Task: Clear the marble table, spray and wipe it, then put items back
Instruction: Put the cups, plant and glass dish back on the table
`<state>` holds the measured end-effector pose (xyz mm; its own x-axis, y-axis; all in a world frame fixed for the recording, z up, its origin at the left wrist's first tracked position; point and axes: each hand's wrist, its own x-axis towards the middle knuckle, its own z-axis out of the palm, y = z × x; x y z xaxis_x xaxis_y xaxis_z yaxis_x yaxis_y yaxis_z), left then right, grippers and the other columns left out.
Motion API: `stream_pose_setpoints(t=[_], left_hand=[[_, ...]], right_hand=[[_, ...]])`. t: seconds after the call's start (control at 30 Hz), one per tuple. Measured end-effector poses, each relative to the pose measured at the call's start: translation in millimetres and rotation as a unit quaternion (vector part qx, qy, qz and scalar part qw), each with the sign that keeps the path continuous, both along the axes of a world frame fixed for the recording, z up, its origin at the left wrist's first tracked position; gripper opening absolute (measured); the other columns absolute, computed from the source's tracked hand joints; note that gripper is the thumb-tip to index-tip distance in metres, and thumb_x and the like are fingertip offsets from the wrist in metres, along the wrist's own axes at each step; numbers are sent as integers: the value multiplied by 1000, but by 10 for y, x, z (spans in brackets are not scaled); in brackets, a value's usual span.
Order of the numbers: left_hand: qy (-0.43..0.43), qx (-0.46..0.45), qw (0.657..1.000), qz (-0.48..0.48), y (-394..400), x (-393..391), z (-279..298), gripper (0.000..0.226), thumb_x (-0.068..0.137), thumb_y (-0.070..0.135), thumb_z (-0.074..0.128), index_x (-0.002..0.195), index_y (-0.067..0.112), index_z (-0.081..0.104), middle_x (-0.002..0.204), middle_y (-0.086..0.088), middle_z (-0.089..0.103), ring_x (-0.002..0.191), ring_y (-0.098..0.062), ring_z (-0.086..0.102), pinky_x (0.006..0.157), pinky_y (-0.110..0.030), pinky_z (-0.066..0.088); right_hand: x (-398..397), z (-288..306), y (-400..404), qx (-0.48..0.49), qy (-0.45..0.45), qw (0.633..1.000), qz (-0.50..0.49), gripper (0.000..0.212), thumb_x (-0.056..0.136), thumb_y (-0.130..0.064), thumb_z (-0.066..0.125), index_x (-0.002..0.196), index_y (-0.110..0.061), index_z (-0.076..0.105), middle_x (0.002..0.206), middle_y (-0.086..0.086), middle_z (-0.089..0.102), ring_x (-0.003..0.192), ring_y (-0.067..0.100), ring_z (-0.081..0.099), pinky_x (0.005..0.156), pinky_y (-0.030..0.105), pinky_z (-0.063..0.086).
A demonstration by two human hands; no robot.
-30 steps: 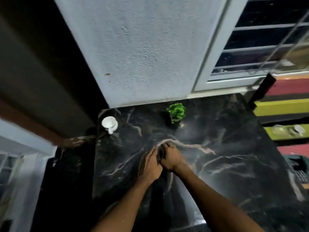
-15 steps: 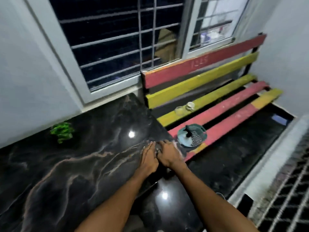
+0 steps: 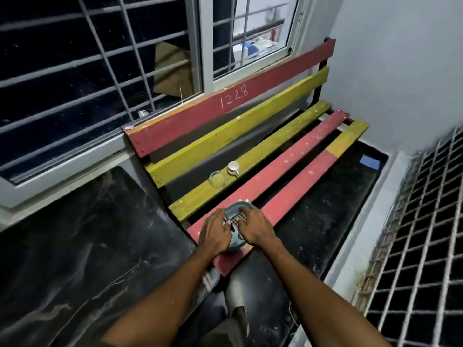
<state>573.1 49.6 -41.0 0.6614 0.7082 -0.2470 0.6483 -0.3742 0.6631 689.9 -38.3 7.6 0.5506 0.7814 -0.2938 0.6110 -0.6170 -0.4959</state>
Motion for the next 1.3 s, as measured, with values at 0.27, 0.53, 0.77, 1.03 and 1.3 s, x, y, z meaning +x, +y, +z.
stream_pose_setpoints(t=[0.27,0.53,0.77,1.03,1.3], left_hand=[[29,-57,998,24,638,1090,-164,66,93,12,51,156,5,31,162,-14,35,150,-28,34,124,-38,29],[47,-98,992,68,1177,1640,-429,69,93,11,56,156,5,30,160,-15,37,149,-29,35,123,-40,29],[63,-176,960,210,1788,2123,-963,59,89,13,58,146,5,47,146,-17,54,135,-34,51,112,-40,42],[116,-254,866,415,2442,2681,-1842,47,92,5,56,138,2,52,136,-24,59,121,-41,58,79,-30,40],[163,-276,811,489,2799,2954,-2516,66,91,10,62,144,-8,28,142,-30,50,131,-45,50,99,-44,47]], right_hand=[[1247,-195,629,-61,8,998,-1,51,99,-26,51,146,-9,52,140,21,56,131,38,52,104,44,48],[1973,-516,1374,-96,62,993,-14,52,97,-27,53,147,-10,50,148,19,50,134,37,50,109,43,44],[2778,-1245,2257,-113,118,986,-9,35,90,-14,64,122,-1,66,123,25,69,119,40,62,94,37,48],[3261,-2319,2964,-144,193,970,-26,27,89,-24,73,103,-2,69,110,19,74,109,37,66,74,29,40],[3260,-2945,3105,-120,166,977,-51,32,89,-28,68,106,-1,67,108,23,72,105,42,67,82,42,53]])
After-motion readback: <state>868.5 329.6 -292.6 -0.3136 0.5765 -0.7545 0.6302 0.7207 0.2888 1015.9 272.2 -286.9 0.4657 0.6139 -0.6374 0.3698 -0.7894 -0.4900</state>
